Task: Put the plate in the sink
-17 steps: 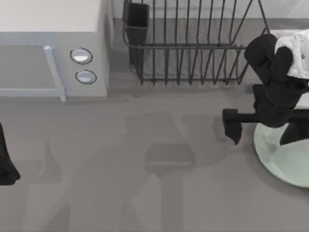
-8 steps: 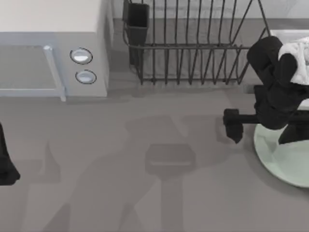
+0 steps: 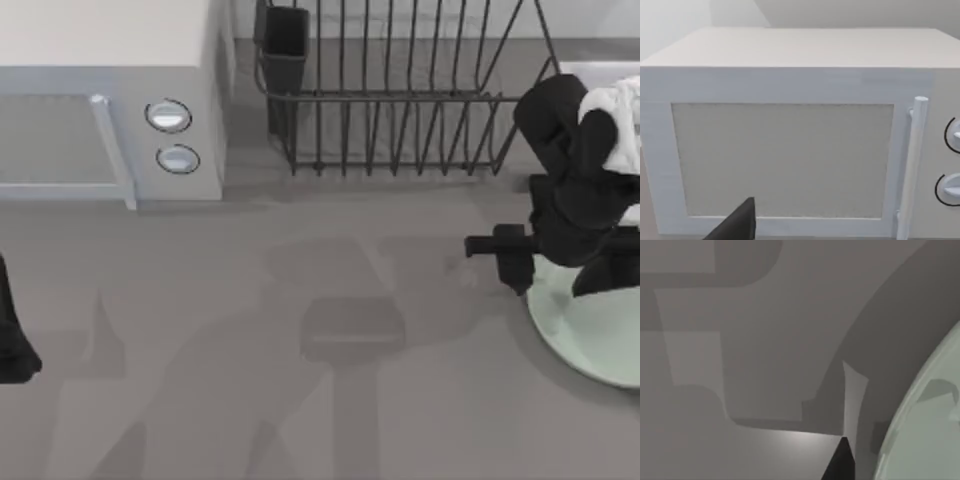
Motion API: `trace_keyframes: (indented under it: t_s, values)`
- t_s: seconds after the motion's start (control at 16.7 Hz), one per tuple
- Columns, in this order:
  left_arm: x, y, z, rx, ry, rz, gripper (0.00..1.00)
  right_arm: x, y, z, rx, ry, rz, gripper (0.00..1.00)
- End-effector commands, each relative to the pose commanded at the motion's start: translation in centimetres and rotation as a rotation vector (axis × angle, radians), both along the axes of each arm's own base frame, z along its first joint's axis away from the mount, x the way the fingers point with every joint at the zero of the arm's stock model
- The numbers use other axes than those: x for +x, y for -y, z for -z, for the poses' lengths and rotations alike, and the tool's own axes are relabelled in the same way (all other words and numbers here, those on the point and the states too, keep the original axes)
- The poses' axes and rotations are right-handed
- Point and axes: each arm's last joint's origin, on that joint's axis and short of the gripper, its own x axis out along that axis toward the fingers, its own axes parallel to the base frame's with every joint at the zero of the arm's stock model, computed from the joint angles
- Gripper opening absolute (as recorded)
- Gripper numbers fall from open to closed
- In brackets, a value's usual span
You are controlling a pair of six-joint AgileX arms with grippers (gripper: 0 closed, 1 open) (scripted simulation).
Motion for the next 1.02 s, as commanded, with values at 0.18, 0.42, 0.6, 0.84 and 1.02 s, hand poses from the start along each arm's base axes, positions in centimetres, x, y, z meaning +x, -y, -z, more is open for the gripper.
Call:
trace_keyframes:
  t_s: [0.18,0.42,0.6,0.84,1.02]
  values:
    - [0.0,0.0,0.0,0.0,0.0,0.0,1.0,0.0,0.0,0.0,0.0,0.0,0.0,0.02]
    - [0.0,0.0,0.0,0.0,0.0,0.0,1.0,0.0,0.0,0.0,0.0,0.0,0.0,0.0]
    - [0.0,0.0,0.0,0.0,0.0,0.0,1.0,0.0,0.0,0.0,0.0,0.0,0.0,0.0]
    - [0.0,0.0,0.0,0.0,0.0,0.0,1.0,0.7,0.2,-3.0,0.024,0.087,0.009,0.0]
    - [0.0,0.0,0.0,0.0,0.0,0.0,1.0,1.7,-0.3,-4.7,0.019,0.072,0.009,0.0]
